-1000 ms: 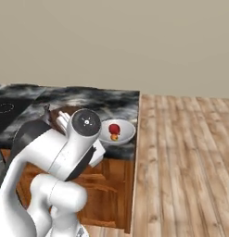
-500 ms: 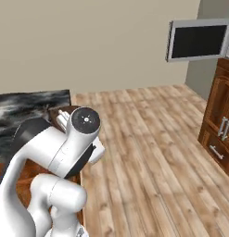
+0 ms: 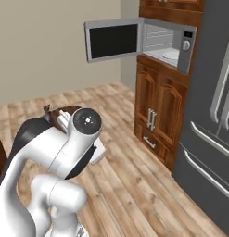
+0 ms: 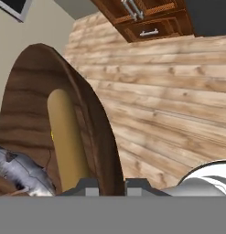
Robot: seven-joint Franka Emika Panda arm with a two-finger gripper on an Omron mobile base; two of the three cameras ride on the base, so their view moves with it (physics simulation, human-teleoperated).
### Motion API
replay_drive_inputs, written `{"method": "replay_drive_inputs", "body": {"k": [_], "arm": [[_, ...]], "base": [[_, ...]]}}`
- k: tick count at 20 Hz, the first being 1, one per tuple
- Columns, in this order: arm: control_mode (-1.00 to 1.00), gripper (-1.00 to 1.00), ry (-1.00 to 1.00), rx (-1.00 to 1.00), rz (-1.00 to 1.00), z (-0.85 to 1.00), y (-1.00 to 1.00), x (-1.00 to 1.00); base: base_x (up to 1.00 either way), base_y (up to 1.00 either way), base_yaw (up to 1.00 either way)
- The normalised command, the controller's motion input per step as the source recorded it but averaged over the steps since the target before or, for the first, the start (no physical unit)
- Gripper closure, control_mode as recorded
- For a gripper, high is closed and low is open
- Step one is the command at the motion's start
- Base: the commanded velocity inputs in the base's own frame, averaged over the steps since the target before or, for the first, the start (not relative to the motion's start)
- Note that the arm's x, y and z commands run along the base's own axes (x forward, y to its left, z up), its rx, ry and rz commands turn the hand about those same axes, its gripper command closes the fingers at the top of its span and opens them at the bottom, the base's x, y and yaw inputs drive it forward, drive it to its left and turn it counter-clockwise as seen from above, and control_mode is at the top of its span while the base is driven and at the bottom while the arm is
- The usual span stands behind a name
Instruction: Place the bowl containing the hot dog and fish in the microwave. Close the microwave door and press the start button to microwave the meal.
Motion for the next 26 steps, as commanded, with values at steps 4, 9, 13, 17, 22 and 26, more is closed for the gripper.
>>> {"method": "replay_drive_inputs", "body": {"k": [4, 9, 13, 17, 22, 26], "arm": [[1.00, 1.00, 0.00, 0.00, 0.00, 0.00, 0.00, 0.00], [1.00, 1.00, 0.00, 0.00, 0.00, 0.00, 0.00, 0.00], [1.00, 1.00, 0.00, 0.00, 0.00, 0.00, 0.00, 0.00], [1.00, 1.00, 0.00, 0.00, 0.00, 0.00, 0.00, 0.00], [1.00, 1.00, 0.00, 0.00, 0.00, 0.00, 0.00, 0.00], [1.00, 1.00, 0.00, 0.00, 0.00, 0.00, 0.00, 0.00]], "base": [[0.67, -0.20, -0.34], [0.74, 0.02, -0.26], [0.80, 0.26, -0.25], [0.85, 0.43, -0.27], [0.84, 0.42, -0.28], [0.85, 0.38, -0.29]]}}
